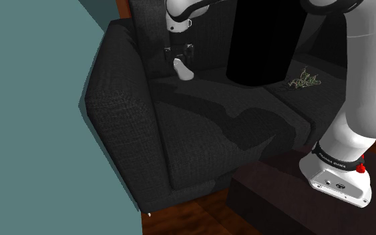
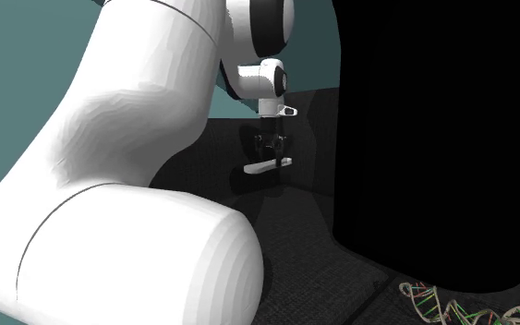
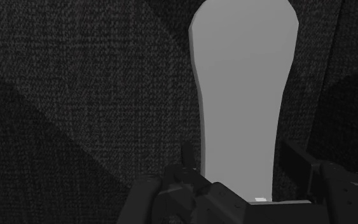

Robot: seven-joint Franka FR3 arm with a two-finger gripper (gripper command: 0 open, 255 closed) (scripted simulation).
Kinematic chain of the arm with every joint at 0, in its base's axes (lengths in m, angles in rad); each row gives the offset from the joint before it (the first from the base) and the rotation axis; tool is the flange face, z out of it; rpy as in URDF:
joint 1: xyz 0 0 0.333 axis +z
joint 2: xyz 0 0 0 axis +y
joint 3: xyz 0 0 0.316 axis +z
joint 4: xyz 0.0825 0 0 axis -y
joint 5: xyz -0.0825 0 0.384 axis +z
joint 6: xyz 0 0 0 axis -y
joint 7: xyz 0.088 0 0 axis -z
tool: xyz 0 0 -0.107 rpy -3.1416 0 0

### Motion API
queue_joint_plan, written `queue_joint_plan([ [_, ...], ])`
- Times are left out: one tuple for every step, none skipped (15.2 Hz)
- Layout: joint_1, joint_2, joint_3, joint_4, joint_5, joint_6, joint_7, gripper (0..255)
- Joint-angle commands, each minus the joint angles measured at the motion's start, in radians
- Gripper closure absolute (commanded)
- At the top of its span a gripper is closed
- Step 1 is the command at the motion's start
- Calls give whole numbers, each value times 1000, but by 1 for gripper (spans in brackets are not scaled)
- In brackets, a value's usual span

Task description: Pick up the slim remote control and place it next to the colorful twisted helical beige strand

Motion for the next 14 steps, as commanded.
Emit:
queue_joint_plan([
  [0, -3, 0, 25, 1, -27, -1, 255],
  [1, -4, 0, 37, 1, -40, -1, 255],
  [1, -4, 1, 49, 1, -53, -1, 255],
  [1, -5, 1, 62, 1, -66, -2, 255],
  [1, -5, 1, 67, 1, -72, -2, 255],
  [-10, -52, 0, -3, 7, -48, -11, 255],
  [-21, -96, -1, -69, 14, -26, -22, 255],
  [-31, -139, -3, -130, 20, -7, -33, 255],
  [-41, -180, -5, -189, 26, 10, -44, 255],
  [-50, -220, -7, -244, 32, 26, -56, 255],
  [-59, -259, -11, -297, 37, 41, -69, 255],
  [-67, -296, -15, -347, 43, 53, -82, 255],
  [-75, -334, -19, -395, 48, 65, -95, 255],
  [-83, -370, -24, -442, 53, 75, -109, 255],
])
